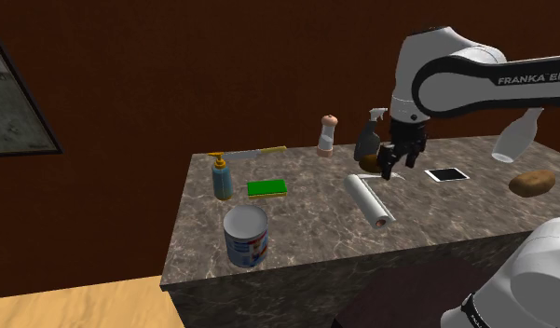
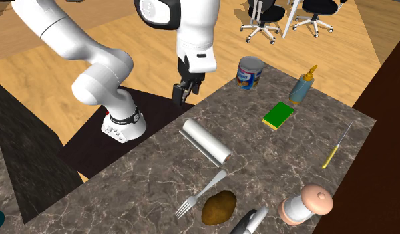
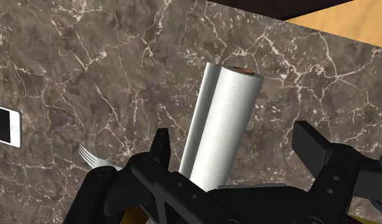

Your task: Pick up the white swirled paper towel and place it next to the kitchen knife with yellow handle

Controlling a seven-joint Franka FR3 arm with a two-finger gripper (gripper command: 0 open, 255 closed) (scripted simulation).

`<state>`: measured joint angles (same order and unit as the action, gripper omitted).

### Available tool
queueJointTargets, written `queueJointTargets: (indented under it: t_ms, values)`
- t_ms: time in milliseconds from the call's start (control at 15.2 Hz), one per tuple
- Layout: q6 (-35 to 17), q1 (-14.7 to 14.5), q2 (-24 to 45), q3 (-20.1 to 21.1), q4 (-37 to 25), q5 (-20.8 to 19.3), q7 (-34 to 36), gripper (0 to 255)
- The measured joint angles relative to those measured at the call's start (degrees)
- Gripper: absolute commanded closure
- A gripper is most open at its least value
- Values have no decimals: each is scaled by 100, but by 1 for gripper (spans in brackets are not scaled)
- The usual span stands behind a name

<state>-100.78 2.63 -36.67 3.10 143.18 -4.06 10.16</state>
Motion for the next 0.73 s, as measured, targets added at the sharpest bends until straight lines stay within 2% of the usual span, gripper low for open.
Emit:
queueJointTargets:
  t_ms: [594, 726]
  values:
    - [-1984, 302, 1569, 340, 291, -361, 1095, 0]
    - [-2272, 347, 1777, 369, 357, -438, 1243, 0]
